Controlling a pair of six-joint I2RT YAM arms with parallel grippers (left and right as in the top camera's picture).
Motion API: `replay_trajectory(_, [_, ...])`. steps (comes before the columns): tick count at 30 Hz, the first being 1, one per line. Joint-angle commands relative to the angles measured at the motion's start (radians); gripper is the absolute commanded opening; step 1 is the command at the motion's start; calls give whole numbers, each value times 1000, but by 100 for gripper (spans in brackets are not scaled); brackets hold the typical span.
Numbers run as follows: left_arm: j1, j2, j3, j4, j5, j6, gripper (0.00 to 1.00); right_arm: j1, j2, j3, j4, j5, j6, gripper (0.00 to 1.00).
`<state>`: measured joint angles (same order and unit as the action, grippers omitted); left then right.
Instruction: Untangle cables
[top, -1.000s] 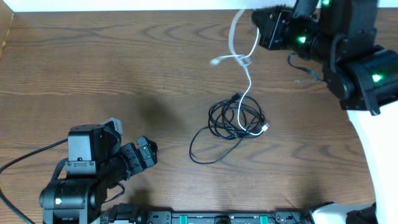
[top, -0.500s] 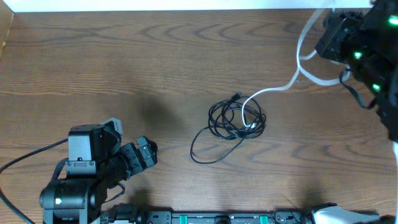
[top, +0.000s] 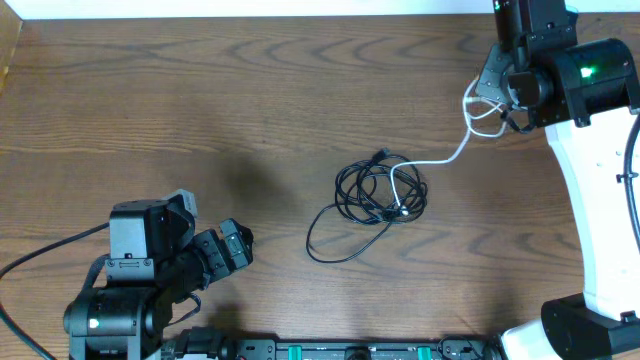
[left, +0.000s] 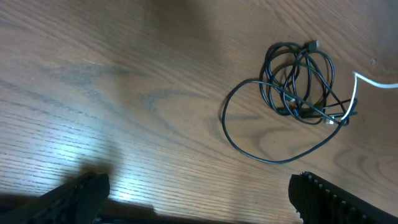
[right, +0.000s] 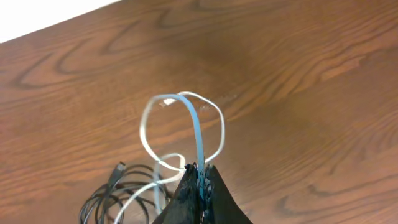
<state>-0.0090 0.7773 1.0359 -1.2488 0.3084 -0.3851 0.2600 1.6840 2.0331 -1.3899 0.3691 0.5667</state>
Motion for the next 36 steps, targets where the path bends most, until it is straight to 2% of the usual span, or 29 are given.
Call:
replay_trajectory(1, [4, 0, 1, 1, -7, 17, 98, -3, 26, -1, -15, -12, -3, 1])
replay_trajectory(7, [4, 0, 1, 1, -7, 17, 98, -21, 77, -54, -18, 6, -3, 1])
replay_trajectory(9, [4, 0, 1, 1, -7, 17, 98, -34, 102, -66, -13, 6, -3, 6])
replay_trajectory(11, [4, 0, 1, 1, -7, 17, 98, -45, 133, -71, -12, 4, -3, 27])
replay_trajectory(12, [4, 0, 1, 1, -7, 17, 98, -49, 149, -71, -15, -1, -3, 33])
replay_trajectory(14, [4, 0, 1, 1, -7, 17, 98, -53, 175, -71, -25, -34, -4, 49])
replay_trajectory(15, [4, 0, 1, 1, -7, 17, 98, -53, 185, -71, -27, -69, -12, 68])
replay_trajectory(16, [4, 0, 1, 1, -7, 17, 98, -53, 196, -71, -26, -114, -33, 82])
replay_trajectory(18, [4, 0, 1, 1, -7, 17, 98, -50, 216, -71, -15, -226, -104, 91])
replay_trajectory(23, [4, 0, 1, 1, -7, 17, 98, -28, 267, -72, -17, -478, -263, 94])
replay_trajectory(30, [4, 0, 1, 1, -7, 17, 98, 20, 341, -101, -39, -477, -276, 98])
replay_trajectory(36, [4, 0, 1, 1, -7, 17, 98, 73, 375, -161, -52, -477, -277, 97])
